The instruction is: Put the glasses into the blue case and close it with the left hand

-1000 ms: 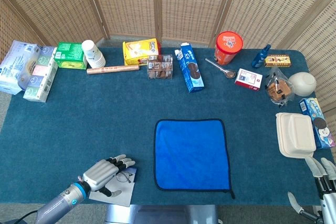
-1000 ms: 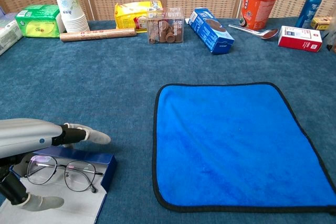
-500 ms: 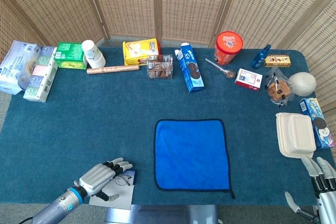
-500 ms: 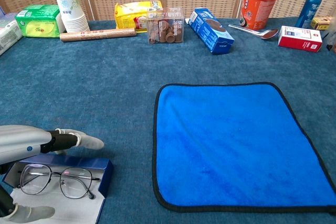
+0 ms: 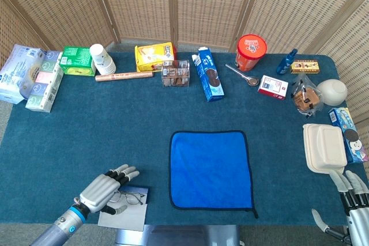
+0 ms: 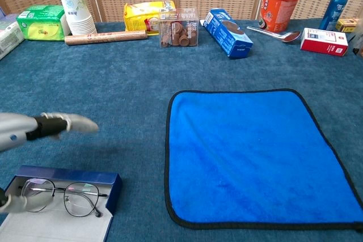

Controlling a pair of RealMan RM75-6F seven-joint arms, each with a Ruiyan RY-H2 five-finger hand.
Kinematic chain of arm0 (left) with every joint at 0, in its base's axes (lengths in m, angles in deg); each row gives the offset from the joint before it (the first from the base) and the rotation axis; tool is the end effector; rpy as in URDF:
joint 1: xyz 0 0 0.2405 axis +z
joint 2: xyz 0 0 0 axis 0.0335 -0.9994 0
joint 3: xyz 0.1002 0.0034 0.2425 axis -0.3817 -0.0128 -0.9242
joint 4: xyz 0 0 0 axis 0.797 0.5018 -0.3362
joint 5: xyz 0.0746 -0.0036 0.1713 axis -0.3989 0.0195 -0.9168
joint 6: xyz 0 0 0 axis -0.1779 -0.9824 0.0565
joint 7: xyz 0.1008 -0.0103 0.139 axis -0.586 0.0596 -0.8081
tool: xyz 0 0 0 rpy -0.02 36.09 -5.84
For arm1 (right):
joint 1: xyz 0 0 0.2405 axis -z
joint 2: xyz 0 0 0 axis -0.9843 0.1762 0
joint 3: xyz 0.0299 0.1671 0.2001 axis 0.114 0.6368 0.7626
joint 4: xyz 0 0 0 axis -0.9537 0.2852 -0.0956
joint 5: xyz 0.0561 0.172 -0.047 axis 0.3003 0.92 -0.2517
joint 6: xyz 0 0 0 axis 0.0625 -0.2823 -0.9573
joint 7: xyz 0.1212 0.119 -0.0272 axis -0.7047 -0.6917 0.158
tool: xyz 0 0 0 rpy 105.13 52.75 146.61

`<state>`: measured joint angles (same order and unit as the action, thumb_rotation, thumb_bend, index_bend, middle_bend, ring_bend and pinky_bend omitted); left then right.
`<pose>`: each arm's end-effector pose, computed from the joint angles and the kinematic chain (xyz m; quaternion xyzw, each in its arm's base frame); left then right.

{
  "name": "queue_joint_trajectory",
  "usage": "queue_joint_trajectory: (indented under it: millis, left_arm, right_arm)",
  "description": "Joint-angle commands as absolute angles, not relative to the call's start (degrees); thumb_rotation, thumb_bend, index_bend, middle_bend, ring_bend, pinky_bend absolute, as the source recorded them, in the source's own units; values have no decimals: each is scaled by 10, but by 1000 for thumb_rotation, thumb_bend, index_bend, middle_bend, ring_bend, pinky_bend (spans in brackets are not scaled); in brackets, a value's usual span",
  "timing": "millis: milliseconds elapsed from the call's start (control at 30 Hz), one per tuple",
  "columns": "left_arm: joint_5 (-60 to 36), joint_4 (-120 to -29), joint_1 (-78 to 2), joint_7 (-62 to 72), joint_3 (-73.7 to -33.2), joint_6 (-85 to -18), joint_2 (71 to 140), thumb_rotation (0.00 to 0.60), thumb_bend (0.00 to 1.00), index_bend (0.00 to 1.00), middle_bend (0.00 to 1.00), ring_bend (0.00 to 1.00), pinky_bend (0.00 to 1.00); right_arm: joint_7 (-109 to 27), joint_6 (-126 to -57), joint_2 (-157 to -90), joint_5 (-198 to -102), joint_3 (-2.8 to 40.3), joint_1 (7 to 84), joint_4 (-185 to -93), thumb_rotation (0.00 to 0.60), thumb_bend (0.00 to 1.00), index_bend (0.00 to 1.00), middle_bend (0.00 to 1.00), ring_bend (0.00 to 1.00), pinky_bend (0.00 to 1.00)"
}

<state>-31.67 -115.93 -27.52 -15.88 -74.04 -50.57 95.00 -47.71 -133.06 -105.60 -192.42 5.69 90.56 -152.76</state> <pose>-0.1879 0.1944 0.0283 -0.7873 -0.4439 -0.2986 0.3066 -0.2893 -0.1006 0.1981 0.5708 -0.3619 0.4822 0.5575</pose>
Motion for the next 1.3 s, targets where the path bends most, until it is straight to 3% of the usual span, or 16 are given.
queue_joint_trajectory:
  millis: [33,367,600,933,1300]
  left_arm:
    - [-388,-1144,-221,-170,-747,-592,973,466,256,0,53,0,132]
    - [-528,-1074,-128,-159,-816,-704,986,464,254,0,23,0,74]
    - [-588,-991,-69,-177,-852,-748,999,462,253,0,0,0,48]
    - [-613,-827,28,-220,-856,-807,1044,461,257,0,0,0,35]
    - [-609,-774,58,-231,-821,-809,1080,465,257,0,0,0,34]
  right_arm:
    - [-479,-1328,-1056,-1925,58,902,-1526,341,331,57,126,0,116]
    - [-480,-1307,-1051,-1930,62,878,-1528,342,331,57,126,0,116]
    - [-484,-1290,-1052,-1934,65,859,-1527,341,331,53,126,0,116]
    - [-476,-1263,-1047,-1943,56,837,-1521,344,333,51,126,0,116]
    - [-505,-1282,-1055,-1924,50,849,-1497,344,332,51,126,0,117]
